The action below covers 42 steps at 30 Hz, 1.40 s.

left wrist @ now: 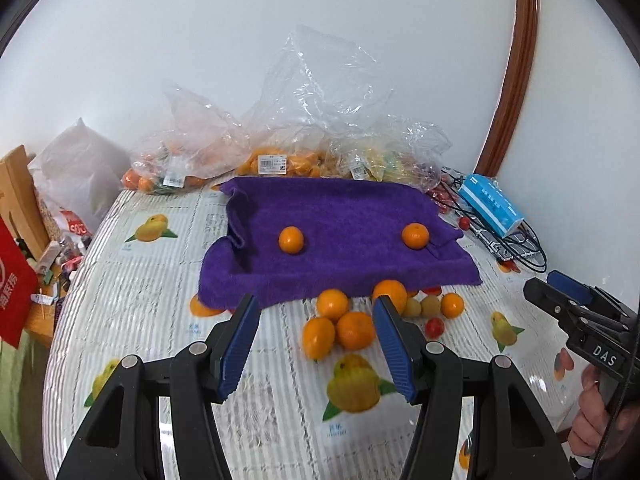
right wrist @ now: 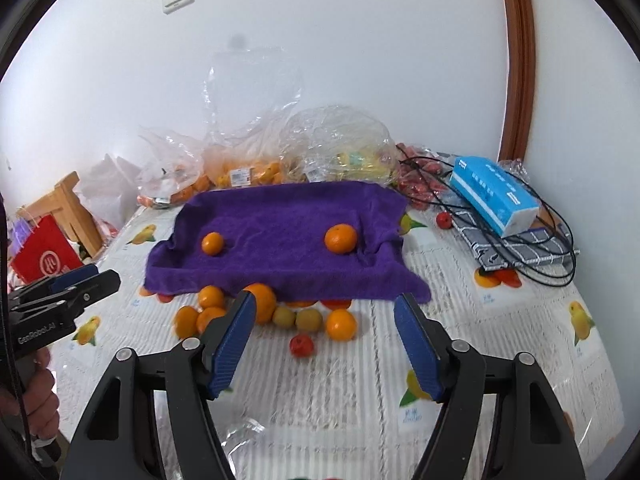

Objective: Organize fruits
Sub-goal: 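Withdraw both tools back from the towel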

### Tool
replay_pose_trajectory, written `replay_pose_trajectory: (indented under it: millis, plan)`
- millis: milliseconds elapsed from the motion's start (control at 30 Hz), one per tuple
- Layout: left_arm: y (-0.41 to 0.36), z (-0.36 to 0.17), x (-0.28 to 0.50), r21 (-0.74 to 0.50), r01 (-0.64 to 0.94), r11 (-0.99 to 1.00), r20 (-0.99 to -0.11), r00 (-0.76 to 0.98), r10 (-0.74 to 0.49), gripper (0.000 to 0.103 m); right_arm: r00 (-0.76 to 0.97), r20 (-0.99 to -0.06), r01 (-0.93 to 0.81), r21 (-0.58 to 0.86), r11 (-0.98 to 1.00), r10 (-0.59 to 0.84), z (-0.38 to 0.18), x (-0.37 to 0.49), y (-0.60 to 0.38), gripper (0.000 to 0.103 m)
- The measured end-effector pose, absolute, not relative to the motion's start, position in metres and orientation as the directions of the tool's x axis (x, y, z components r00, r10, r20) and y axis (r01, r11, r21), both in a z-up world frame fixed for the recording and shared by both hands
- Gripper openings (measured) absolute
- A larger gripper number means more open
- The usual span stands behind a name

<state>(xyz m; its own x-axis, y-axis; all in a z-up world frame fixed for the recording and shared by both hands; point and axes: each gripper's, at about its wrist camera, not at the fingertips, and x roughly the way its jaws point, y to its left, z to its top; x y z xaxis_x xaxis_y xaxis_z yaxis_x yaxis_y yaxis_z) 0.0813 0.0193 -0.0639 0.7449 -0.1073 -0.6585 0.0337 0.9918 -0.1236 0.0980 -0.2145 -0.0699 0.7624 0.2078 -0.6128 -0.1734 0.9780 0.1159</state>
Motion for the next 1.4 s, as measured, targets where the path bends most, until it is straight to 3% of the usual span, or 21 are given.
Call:
replay_pose_trajectory:
  millis: [167, 533, 600, 733, 900, 1400]
  plan:
    - [0.018, -0.056, 0.066, -0.104, 0.033, 0.994, -0.64, 0.763, -0.092, 0.057, 0.79, -0.586, -0.17, 0.075, 0.983, 0.181, -0.064, 0.076, -0.21, 0.065]
    - [0.018, -0.051, 0.052, -0.108, 0.022, 0.994, -0.631, 0.771, -0.086, 0.057, 0.832, -0.521, -0.138, 0.139, 0.981, 0.191, -0.057, 0.058, -0.224, 0.067]
    - [0.018, -0.051, 0.052, -0.121, 0.036, 0.992, -0.628, 0.771, -0.105, 0.068, 0.836, -0.515, -0.136, 0.138, 0.981, 0.188, -0.056, 0.058, -0.226, 0.068]
    - [0.019, -0.052, 0.051, -0.15, 0.039, 0.988, -0.618, 0.776, -0.125, 0.073, 0.851, -0.501, -0.115, 0.121, 0.986, 0.161, -0.056, 0.058, -0.228, 0.067]
    - [0.02, -0.054, 0.054, -0.154, 0.028, 0.988, -0.606, 0.787, -0.116, 0.08, 0.825, -0.528, -0.141, 0.152, 0.978, 0.201, -0.059, 0.063, -0.231, 0.067]
    - [0.031, -0.07, 0.068, -0.181, 0.009, 0.984, -0.619, 0.776, -0.121, 0.08, 0.798, -0.569, -0.152, 0.127, 0.98, 0.197, -0.08, 0.078, -0.233, 0.067]
